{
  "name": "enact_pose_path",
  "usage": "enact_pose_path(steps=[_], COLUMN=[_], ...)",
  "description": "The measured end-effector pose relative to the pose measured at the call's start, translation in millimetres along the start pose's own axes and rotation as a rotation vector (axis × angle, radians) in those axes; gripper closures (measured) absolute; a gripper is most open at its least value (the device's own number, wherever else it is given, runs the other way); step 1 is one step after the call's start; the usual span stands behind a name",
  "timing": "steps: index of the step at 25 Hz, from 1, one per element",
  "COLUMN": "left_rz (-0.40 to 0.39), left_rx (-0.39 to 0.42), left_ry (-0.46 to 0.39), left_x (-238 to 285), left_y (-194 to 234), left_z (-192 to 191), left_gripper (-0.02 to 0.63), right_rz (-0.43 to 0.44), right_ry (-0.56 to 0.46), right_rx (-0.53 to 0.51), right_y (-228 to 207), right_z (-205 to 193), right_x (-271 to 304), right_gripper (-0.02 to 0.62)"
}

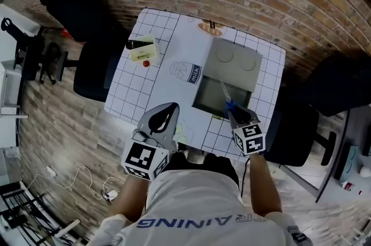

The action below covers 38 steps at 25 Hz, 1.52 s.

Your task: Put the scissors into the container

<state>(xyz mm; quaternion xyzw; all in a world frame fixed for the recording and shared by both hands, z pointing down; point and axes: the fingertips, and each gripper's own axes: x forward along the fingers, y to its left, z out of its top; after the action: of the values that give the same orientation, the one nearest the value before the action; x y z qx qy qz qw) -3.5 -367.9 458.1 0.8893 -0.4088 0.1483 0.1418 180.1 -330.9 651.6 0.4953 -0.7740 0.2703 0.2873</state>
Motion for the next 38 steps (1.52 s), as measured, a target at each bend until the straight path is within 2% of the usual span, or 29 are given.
enact_pose_path(steps=[3, 11, 20, 24, 26, 28, 35, 38], left_rz=[0.026, 0.070, 0.094, 0.088, 0.079, 0.067, 0.006, -0.026], left_rx=[-0.013, -0.051, -0.086, -0.094, -0.095, -0.093, -0.063, -0.048], left_ry=[0.017, 0.038, 0.037, 0.031, 0.027, 0.020, -0.002, -0.032], left_x=[-3.4, -15.9, -30.9, -32.4, -31.9, -30.4, -22.6, -19.0], left_y=[6.2, 17.1, 32.6, 36.2, 36.8, 36.2, 34.6, 31.6], left_z=[-6.9, -24.5, -34.0, -33.5, -31.6, -28.4, -10.4, 3.7], left_gripper=[0.609, 0.609, 0.609, 0.609, 0.609, 0.609, 0.609, 0.609], right_rz=[0.028, -0.010, -0.062, -0.081, -0.089, -0.107, -0.153, -0.190], right_ry=[0.076, 0.262, 0.360, 0.341, 0.313, 0.277, 0.131, 0.058], right_rx=[-0.040, -0.150, -0.135, -0.129, -0.117, -0.103, -0.073, -0.054], right_y=[9.4, 3.2, -3.6, -6.3, -7.7, -11.2, -15.8, -21.7], right_z=[-13.1, -36.9, -46.4, -41.7, -35.4, -25.4, 23.2, 46.0], right_x=[20.0, 58.3, 68.9, 66.8, 63.8, 56.8, 5.7, -25.5], right_gripper=[0.491, 0.491, 0.488, 0.471, 0.451, 0.457, 0.578, 0.580])
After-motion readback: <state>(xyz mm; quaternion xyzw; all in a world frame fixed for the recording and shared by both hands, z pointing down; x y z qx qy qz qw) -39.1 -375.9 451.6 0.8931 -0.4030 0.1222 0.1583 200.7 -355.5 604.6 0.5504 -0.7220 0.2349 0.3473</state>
